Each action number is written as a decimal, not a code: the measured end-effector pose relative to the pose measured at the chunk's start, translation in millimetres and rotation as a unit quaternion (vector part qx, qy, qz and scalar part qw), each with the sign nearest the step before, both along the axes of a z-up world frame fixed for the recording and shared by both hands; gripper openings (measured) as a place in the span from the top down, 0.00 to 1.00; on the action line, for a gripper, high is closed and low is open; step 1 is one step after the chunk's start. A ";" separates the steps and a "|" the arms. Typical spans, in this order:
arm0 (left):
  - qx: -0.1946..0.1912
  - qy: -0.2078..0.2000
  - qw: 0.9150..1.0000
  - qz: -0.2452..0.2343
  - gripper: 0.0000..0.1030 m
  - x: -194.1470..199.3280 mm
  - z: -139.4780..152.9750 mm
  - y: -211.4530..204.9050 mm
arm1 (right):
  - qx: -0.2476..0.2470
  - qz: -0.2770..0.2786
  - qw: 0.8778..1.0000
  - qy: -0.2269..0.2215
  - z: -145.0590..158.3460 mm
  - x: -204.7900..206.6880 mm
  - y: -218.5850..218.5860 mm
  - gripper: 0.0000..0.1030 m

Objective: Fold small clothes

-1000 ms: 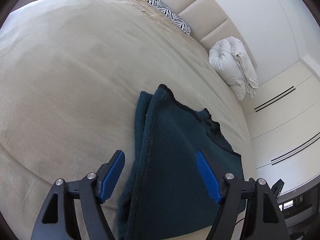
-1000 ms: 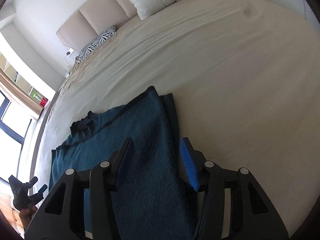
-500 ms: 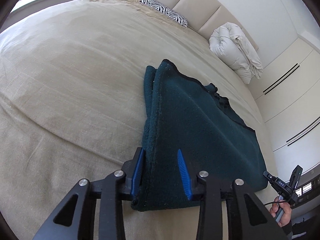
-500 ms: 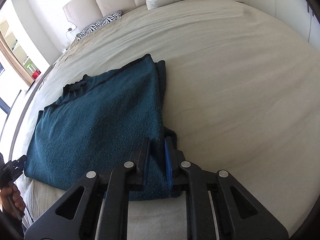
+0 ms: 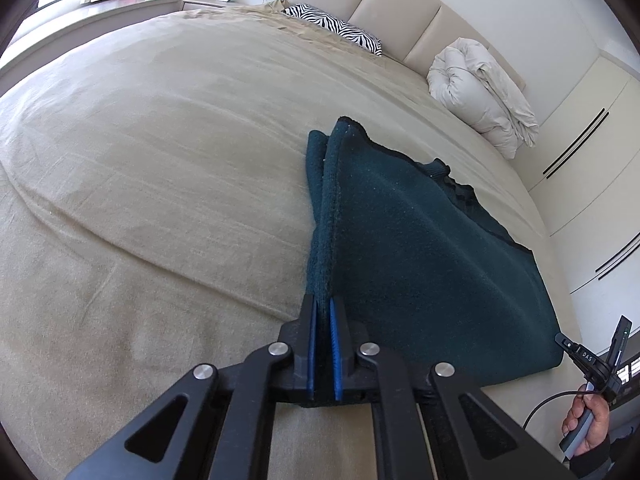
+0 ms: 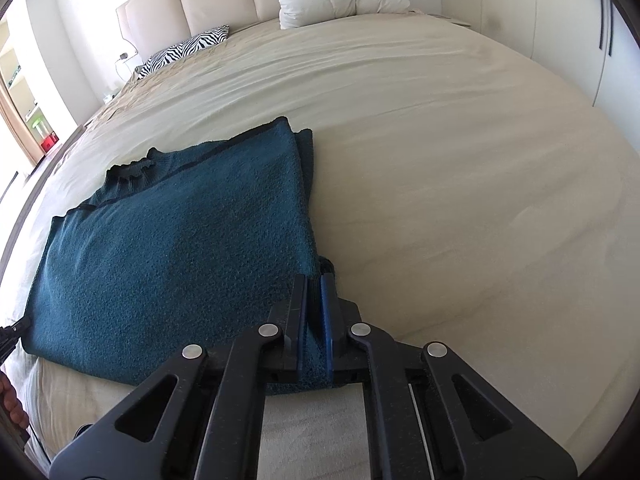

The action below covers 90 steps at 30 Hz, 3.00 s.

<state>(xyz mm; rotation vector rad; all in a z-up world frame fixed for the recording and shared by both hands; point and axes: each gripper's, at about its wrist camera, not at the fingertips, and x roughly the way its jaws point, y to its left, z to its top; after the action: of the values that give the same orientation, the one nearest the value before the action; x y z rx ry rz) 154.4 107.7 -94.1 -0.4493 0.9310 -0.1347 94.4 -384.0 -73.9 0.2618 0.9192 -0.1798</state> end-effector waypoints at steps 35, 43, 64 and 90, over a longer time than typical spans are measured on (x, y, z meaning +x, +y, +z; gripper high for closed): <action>0.002 0.007 1.000 0.002 0.92 -25.8 -22.2 11.6 | 0.037 -0.027 0.999 0.005 -22.1 -35.2 -12.0 0.95; -0.004 0.011 1.000 0.003 0.88 -24.6 -24.0 14.8 | 0.039 -0.032 0.999 0.008 -26.8 -35.2 -10.8 0.95; 0.043 -0.096 0.993 -0.056 0.58 68.4 72.0 -55.7 | 0.183 0.058 0.980 -0.061 29.3 45.4 41.5 0.52; -0.009 -0.041 0.998 -0.051 0.87 142.2 -21.5 -43.5 | 0.327 -0.109 0.935 -0.085 -59.2 142.5 -9.9 0.80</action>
<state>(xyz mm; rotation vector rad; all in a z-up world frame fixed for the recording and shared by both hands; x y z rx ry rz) 296.7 64.3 -115.6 -0.4092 0.8722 -0.2527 236.9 -393.9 -133.1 0.9862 0.7516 -0.0472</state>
